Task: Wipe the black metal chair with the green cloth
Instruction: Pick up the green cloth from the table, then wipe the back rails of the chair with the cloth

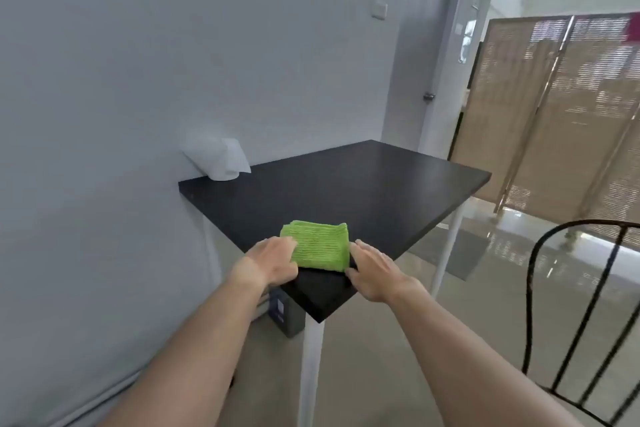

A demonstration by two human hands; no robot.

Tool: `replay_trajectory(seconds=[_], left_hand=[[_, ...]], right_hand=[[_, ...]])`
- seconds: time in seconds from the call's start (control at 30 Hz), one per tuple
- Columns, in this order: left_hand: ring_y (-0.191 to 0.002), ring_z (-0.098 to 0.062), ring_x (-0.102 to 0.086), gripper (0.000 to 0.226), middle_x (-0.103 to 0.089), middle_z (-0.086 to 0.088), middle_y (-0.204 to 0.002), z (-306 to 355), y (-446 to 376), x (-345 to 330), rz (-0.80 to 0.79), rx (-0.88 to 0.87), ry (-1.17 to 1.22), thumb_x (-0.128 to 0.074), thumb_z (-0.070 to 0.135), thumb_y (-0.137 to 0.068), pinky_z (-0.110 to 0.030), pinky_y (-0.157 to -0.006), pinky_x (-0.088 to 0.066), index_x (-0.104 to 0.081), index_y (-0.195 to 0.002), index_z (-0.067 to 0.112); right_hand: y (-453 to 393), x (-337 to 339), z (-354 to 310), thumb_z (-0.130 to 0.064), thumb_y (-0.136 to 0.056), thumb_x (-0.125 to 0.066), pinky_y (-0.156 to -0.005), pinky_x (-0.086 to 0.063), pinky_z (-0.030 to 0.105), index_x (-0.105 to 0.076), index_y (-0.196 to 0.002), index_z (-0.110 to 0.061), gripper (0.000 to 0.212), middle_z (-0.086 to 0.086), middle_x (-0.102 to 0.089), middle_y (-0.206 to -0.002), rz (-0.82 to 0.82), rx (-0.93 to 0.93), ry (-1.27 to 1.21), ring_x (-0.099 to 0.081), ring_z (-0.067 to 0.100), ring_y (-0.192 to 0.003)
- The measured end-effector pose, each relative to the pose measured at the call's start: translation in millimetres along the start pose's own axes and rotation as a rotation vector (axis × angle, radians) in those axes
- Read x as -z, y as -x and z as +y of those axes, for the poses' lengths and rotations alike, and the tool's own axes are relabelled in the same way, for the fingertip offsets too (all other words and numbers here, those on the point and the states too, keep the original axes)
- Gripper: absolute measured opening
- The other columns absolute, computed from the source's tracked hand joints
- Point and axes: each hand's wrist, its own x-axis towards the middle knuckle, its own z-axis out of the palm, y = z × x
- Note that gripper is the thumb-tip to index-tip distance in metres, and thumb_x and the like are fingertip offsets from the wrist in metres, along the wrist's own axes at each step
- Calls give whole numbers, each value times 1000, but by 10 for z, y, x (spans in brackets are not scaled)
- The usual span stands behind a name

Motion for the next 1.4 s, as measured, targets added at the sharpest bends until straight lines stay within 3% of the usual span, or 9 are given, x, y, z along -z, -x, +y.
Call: replay_trajectory(seconds=[0.23,0.4,0.57,0.7,0.87,0.97,1.13,1.27,1.4], left_hand=[[-152,-23,-8,64,-13,-8,-165,-102,-48,-144,-29,-111,-57,-36,30,-100,-43,-124,-5,-16,-157,9],[-151,-22,-16,66,-24,-8,-163,53,-83,-124,-4,-240,-17,-43,16,-92,-36,-123,-10,-25,-154,7],[-138,-26,-42,53,-45,-7,-150,365,-135,-172,-43,-224,115,-46,24,-96,-39,-113,-36,-40,-147,12],[-99,-26,-63,26,-66,-3,-114,810,-208,-244,-29,-252,52,-44,28,-96,-41,-87,-53,-58,-114,18],[-99,-28,-64,38,-66,-3,-111,1519,-318,-487,-31,-295,145,-33,30,-85,-41,-86,-54,-60,-110,22],[-85,-35,-58,19,-61,-14,-94,2039,-304,-538,-44,-220,310,-39,22,-89,-39,-78,-52,-55,-85,12],[-86,-38,-66,26,-67,-24,-95,2795,-259,-651,-139,102,946,-49,21,-74,-46,-73,-59,-59,-84,-1],[-86,-37,-69,47,-70,-20,-98,3263,-452,-855,-210,176,1209,-45,33,-63,-56,-75,-61,-63,-93,2],[-85,-34,-66,41,-64,-18,-96,3860,-356,-667,-122,215,1329,-34,32,-90,-48,-70,-61,-61,-97,1]], right_hand=[[-163,-200,-165,-20,-103,-37,-102,-39,43,-54,-126,-11,30,4,-55,-125,79,108,97,-48,24,-123],[-195,-94,-202,7,-80,-40,-61,-34,38,-36,-63,-18,30,11,-47,-77,48,8,-44,-45,33,-69],[-39,139,38,11,-76,-36,-52,-30,32,-30,-61,-15,31,10,-43,-80,48,-66,-147,-40,28,-64],[276,316,328,10,-81,-37,-61,-45,43,-46,-72,-7,22,14,-48,-83,83,-147,-129,-48,34,-71],[815,556,803,10,-86,-38,-84,-47,42,-55,-98,-7,27,15,-54,-106,181,-212,-82,-51,31,-90],[1171,690,1151,4,-91,-42,-120,-15,40,-49,-130,-4,40,19,-40,-147,326,-238,192,-30,32,-141],[1739,915,1865,-15,-99,-37,-119,10,40,-10,-155,-4,63,16,-7,-164,458,-447,298,4,28,-152],[2119,1098,2313,-28,-100,-40,-122,7,42,-10,-155,-5,67,16,-8,-164,501,-582,313,3,27,-152],[2393,1252,2716,-29,-99,-42,-123,3,45,-16,-154,-4,66,17,-9,-164,547,-669,321,1,29,-152]])
